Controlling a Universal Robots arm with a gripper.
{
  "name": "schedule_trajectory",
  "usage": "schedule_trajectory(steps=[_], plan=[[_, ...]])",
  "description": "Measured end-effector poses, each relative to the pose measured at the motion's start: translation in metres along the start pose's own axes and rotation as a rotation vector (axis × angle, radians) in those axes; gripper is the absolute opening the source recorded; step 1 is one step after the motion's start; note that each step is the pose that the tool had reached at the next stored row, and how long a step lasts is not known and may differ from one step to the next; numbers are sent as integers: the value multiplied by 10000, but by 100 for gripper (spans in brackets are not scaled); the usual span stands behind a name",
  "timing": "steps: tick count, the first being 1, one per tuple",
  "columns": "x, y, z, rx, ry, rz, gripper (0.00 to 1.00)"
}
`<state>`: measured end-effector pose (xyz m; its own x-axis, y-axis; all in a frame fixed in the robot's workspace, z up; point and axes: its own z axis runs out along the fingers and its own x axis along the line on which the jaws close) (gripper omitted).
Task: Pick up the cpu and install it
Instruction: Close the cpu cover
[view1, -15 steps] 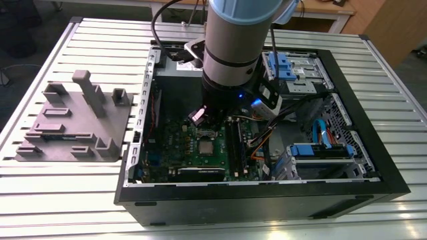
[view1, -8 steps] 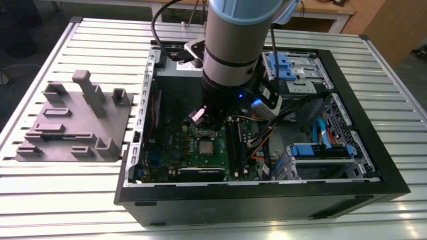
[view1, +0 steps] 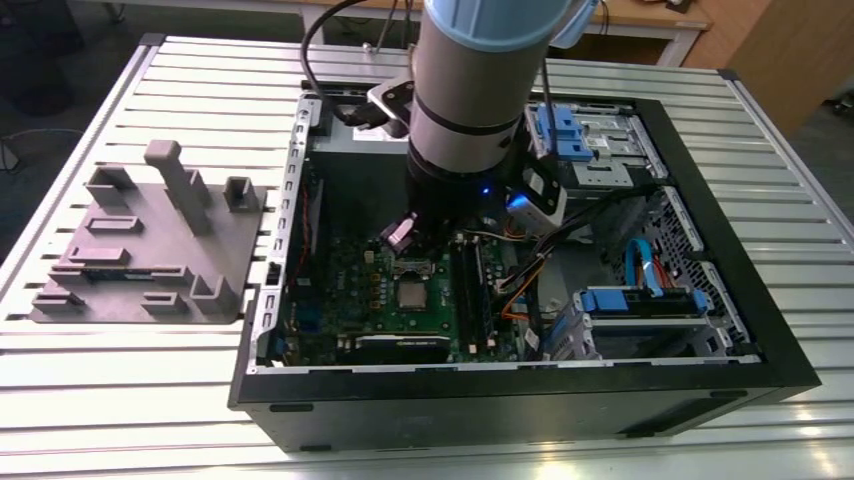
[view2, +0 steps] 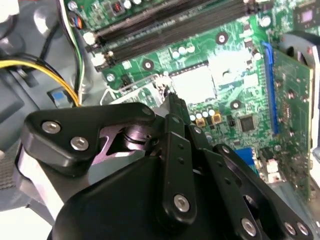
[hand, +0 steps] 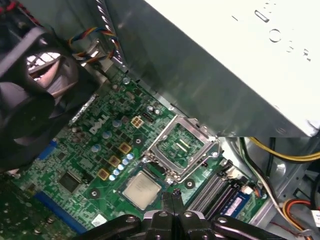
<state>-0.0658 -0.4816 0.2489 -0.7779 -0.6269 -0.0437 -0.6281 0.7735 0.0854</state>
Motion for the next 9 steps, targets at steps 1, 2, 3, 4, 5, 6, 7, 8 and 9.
schedule_trajectory(steps=[1,2,3,4,5,6,7,8,9], plan=[[-18,-7,4,-5,-5,0,10],[-36,-9,8,-8,-6,0,10],[-56,-8,14,-12,-8,-1,10],[-77,-5,21,-20,-15,0,10],[-96,-2,27,-30,-22,0,10],[-116,-1,34,-44,-30,-1,10],[-137,-2,41,-63,-38,0,10],[-156,-3,46,-95,-54,-1,10],[-173,-7,49,-145,-84,-2,10]])
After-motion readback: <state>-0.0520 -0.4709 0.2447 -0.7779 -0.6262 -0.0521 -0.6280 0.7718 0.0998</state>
